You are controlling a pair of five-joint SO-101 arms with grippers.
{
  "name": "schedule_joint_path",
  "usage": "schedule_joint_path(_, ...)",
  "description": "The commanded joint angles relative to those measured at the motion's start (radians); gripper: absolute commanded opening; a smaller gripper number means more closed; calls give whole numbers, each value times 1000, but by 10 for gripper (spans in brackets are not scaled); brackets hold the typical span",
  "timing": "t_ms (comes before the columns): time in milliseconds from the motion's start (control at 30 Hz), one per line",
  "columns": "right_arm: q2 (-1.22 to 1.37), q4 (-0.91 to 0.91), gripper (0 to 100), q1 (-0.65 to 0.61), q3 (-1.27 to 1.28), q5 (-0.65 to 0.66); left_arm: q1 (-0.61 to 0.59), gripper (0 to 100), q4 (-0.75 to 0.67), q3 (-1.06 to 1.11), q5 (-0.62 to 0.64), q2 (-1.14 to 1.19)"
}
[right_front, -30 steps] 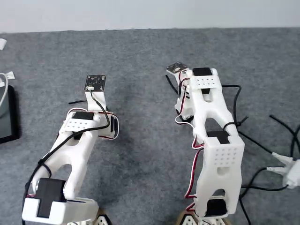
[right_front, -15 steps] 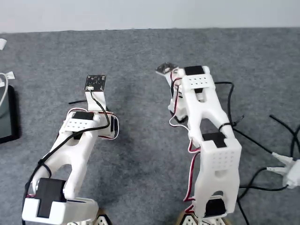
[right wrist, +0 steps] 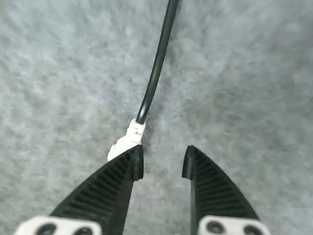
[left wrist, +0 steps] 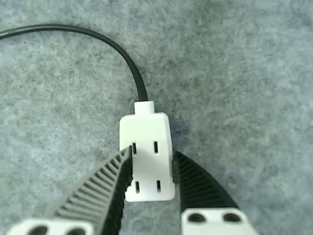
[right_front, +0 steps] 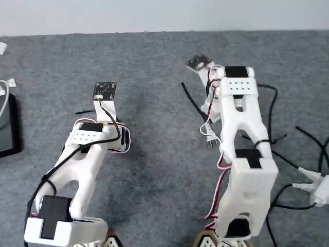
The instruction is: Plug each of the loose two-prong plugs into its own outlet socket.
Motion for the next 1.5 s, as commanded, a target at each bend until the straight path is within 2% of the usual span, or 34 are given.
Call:
schedule_joint_path(0, 19, -35, 141, 7, -5, 18, -20, 12, 31, 38, -11, 2)
schedule_joint_path(233, 54, -114, 142, -5, -3, 18, -20, 12, 31, 38, -11, 2)
schedule_joint_path(500, 87, -113, 169, -22, -3, 9, -20, 12, 31, 36, -11, 2)
schedule_joint_path(900, -22, -111, 169, -30, 5, -146, -20, 12, 31, 36, -11, 2)
schedule_joint_path(1100, -111, -157, 169, -74, 166, -143, -20, 12, 31, 36, -11, 2)
schedule_joint_path(1333, -294, -384, 169, -64, 459, -132, -20, 12, 31, 36, -11, 2)
schedule_joint_path(1467, -329, -483, 169, -45, 545, -84, -20, 12, 31, 36, -11, 2)
